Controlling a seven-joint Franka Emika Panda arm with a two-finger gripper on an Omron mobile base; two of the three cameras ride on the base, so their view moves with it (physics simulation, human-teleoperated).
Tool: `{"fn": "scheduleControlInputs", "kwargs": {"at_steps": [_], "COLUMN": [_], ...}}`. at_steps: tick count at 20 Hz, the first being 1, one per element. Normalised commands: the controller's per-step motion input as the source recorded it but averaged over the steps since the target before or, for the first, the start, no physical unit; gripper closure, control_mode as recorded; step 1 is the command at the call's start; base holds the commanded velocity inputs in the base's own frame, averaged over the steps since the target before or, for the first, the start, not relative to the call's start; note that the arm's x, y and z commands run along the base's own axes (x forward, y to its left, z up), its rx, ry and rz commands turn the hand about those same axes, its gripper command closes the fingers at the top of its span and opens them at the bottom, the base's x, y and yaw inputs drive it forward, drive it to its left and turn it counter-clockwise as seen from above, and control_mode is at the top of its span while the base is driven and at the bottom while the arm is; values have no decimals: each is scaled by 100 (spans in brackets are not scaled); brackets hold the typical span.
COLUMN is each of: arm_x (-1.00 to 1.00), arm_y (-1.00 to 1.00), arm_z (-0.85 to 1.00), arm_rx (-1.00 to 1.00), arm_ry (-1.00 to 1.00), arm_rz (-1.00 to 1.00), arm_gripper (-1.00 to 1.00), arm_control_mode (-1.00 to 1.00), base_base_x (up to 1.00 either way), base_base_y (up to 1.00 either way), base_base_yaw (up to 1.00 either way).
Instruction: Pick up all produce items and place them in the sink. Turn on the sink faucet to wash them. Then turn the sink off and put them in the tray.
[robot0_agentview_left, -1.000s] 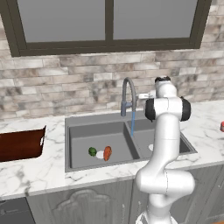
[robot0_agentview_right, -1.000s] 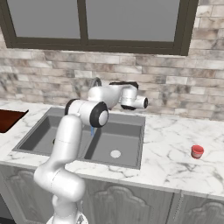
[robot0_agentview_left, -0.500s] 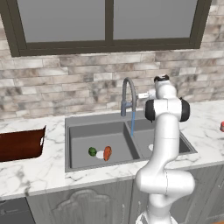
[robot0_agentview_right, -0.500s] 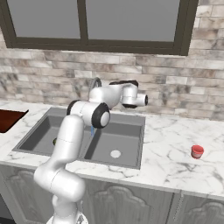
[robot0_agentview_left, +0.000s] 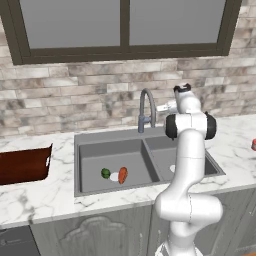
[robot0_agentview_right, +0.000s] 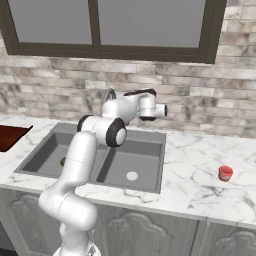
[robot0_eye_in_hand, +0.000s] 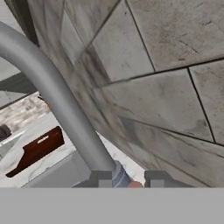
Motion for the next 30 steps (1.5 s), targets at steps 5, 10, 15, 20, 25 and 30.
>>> {"fn": "scheduleControlInputs", "kwargs": {"at_steps": [5, 10, 15, 20, 25, 30], "arm_x": [0, 0, 0, 7, 18, 30], "arm_y": [17, 2, -14, -22, -24, -17], "arm_z": [-1, 0, 0, 4, 1, 0], "arm_rx": [-1, 0, 0, 0, 1, 0], "arm_ry": [4, -2, -14, -9, -6, -10], "arm_rz": [2, 0, 1, 0, 0, 0], "arm_gripper": [-100, -100, -100, -100, -100, -100], "arm_control_mode": [-100, -100, -100, -100, -100, -100], "base_base_x": [0, 0, 0, 0, 0, 0], "base_base_y": [0, 0, 0, 0, 0, 0], "base_base_yaw": [0, 0, 0, 0, 0, 0]}}
